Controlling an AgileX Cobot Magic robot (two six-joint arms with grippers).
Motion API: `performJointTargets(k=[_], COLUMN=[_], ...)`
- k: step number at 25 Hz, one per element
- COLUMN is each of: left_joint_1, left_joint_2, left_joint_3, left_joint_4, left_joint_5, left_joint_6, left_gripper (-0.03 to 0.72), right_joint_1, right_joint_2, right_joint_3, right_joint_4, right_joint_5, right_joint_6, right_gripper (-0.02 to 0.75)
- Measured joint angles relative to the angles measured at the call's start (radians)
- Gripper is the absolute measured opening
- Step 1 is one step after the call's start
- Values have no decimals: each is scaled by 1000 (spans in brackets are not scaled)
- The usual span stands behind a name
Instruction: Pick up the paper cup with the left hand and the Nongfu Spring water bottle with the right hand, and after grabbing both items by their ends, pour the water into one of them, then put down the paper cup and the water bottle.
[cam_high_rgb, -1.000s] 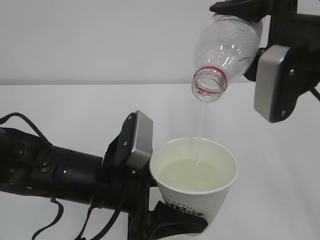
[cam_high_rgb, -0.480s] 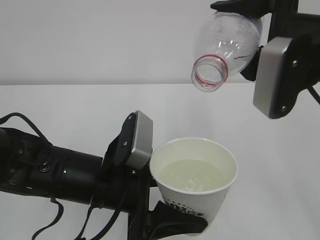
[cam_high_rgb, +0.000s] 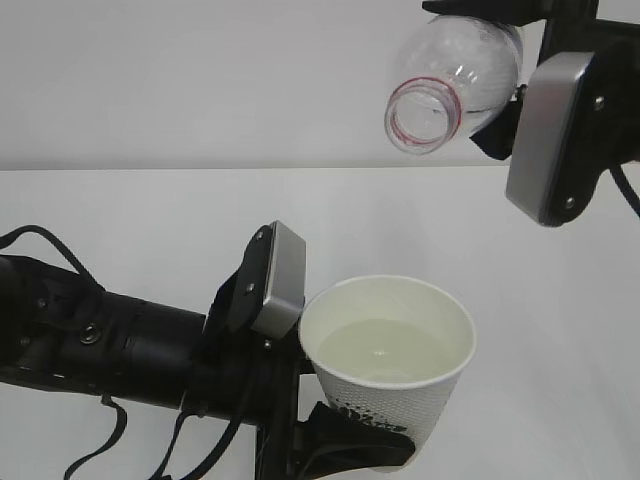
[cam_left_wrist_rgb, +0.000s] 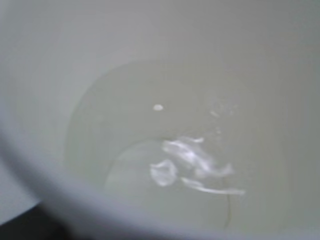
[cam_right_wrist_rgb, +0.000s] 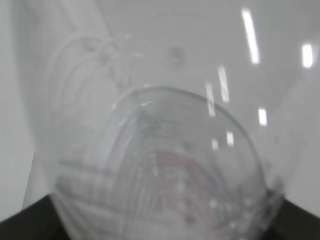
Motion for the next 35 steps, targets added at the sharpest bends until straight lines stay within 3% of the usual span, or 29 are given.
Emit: performJointTargets(k=[35], left_joint_1=[0], left_joint_2=[0], left_joint_3=[0], left_joint_4=[0], left_joint_5=[0], left_joint_6=[0], left_gripper=[501], right_joint_1=[0], right_joint_2=[0], right_joint_3=[0], right_joint_4=[3], right_joint_5=[-11], right_joint_6=[407], right_gripper=[485])
